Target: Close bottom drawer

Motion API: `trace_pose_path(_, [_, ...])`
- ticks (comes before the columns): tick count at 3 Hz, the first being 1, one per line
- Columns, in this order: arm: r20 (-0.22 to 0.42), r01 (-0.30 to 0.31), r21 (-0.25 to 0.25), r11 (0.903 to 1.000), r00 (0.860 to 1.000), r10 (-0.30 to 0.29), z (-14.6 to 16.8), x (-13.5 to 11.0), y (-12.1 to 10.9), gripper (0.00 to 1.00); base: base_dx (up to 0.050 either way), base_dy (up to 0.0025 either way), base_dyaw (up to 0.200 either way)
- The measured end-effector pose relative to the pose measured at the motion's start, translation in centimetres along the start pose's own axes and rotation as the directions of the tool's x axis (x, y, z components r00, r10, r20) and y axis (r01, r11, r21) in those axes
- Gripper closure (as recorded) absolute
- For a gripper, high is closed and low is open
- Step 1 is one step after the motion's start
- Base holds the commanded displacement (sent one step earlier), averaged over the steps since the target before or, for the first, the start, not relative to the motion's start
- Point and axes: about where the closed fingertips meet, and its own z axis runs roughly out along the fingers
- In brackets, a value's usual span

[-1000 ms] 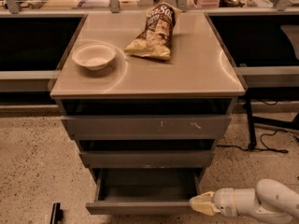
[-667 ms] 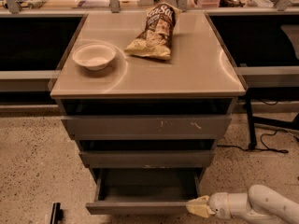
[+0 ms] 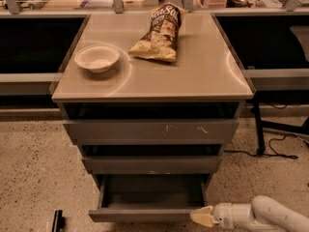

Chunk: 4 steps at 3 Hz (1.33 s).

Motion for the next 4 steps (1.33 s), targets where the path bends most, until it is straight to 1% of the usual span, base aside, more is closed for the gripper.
trace_pose_path(1, [0.02, -0.02, 0.005, 0.9998, 1.0, 0.02, 1.0, 1.2, -2.1, 1.0, 0.0, 0.0, 0.0])
trace_pose_path(2, [0.037, -0.051, -0.012, 0.9986, 0.998, 0.051, 2.5, 3.0, -5.1, 1.0, 0.0, 0.0, 0.0])
trace_pose_path(3, [0.029, -0.055, -0.021, 0.9983, 0.998, 0.055, 3.6, 4.5, -7.7, 1.0, 0.0, 0.0, 0.0])
trace_pose_path(4, [0.003, -0.049, -0.02, 0.9986, 0.999, 0.049, 4.2, 5.6, -9.7, 1.0, 0.0, 0.0, 0.0])
